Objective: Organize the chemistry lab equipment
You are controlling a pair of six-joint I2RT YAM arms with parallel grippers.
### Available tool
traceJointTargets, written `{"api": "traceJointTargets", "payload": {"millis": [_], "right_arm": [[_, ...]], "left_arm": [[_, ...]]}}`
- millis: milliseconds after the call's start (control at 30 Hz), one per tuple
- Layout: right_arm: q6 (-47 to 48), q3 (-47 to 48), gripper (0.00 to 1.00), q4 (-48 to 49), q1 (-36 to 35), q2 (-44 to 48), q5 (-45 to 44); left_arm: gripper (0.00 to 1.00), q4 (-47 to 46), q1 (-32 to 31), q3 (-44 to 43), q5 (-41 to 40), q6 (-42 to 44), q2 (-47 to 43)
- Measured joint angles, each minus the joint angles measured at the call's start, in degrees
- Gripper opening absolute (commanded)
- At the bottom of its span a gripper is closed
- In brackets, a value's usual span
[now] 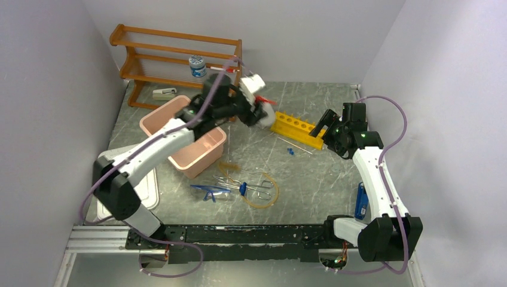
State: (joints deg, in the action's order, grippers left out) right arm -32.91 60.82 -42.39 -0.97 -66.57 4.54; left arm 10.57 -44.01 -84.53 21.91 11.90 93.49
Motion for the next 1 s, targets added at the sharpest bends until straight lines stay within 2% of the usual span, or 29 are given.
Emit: {"api": "traceJointTargets", "payload": {"millis": [133,267,433,633,800,1000], "right_arm": [[-0.1,-0.1,0.88,0.7,0.0,0.0,0.6],[-0.3,-0.2,0.88,1.1,0.0,0.0,1.1],[-0.3,-0.7,0.88,1.5,0.0,0.0,1.3],[-0.5,-1.1,0.88,1.9,0.0,0.0,1.8],[-0.8,-1.4,0.87,2.5,0.0,-0.1,2.3],[-1.4,-1.9,0.87,3.6,0.0,-0.5,2.6]], "left_arm": [[0.23,0.0,7.8,-0.1,-12.1,-7.5,-6.3],[0.23,2.8,14.6,0.2,-24.2,-13.1,-8.8],[0.22,7.3,22.4,6.8,-35.2,-20.4,-12.5],[0.22,9.8,28.1,15.7,-40.9,-26.6,-13.6],[0.21,9.2,28.6,19.9,-42.4,-29.0,-11.4],[0.2,3.2,29.2,25.9,-44.1,-31.3,-7.7]]}}
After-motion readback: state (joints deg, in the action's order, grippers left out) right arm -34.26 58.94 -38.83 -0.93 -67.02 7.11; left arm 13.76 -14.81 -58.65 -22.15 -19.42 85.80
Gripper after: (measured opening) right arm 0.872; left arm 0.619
